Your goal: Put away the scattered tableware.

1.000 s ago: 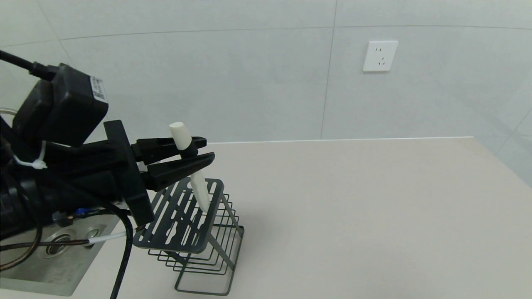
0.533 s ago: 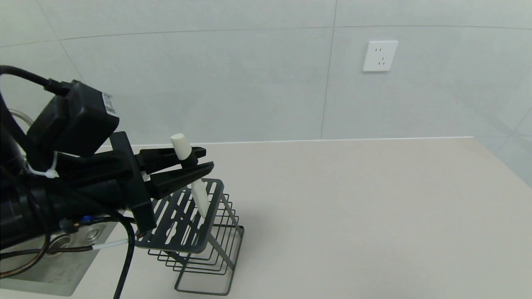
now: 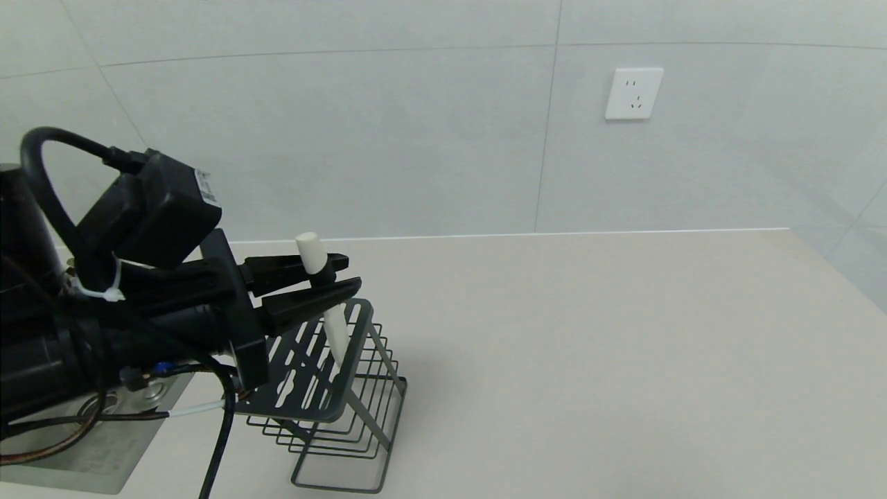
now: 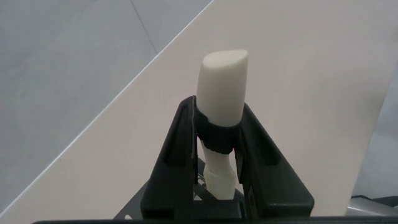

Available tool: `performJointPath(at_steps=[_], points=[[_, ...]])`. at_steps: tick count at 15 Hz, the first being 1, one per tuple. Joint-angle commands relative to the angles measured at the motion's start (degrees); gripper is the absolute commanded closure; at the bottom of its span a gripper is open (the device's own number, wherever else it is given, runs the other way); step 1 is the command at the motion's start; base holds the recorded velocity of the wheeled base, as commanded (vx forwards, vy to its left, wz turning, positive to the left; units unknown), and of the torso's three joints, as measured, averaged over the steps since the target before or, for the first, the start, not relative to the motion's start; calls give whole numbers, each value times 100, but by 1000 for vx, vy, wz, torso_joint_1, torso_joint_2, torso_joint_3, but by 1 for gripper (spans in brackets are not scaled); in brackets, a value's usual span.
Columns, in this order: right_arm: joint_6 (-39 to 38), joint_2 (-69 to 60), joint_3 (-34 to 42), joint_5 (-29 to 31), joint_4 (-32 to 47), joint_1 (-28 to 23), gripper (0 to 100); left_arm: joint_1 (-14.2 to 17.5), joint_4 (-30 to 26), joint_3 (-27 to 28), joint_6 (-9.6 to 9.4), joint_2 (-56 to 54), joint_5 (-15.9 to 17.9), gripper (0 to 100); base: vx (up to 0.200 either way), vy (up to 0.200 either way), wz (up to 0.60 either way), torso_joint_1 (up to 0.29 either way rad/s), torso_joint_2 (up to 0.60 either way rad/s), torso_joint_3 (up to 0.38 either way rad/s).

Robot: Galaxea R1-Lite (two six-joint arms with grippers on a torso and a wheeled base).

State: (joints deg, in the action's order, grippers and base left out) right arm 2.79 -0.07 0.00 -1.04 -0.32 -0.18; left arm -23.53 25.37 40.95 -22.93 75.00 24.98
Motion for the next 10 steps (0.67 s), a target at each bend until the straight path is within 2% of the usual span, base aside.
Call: performJointPath(at_steps=[1,10], points=[[2,7,0,-2,-3,1,100,6,12,1,-1,85,-2,100,0,0,0,0,0,0],[2,7,0,-2,-3,1,100,50,126,-263,8,244,7,100,0,0,0,0,0,0]])
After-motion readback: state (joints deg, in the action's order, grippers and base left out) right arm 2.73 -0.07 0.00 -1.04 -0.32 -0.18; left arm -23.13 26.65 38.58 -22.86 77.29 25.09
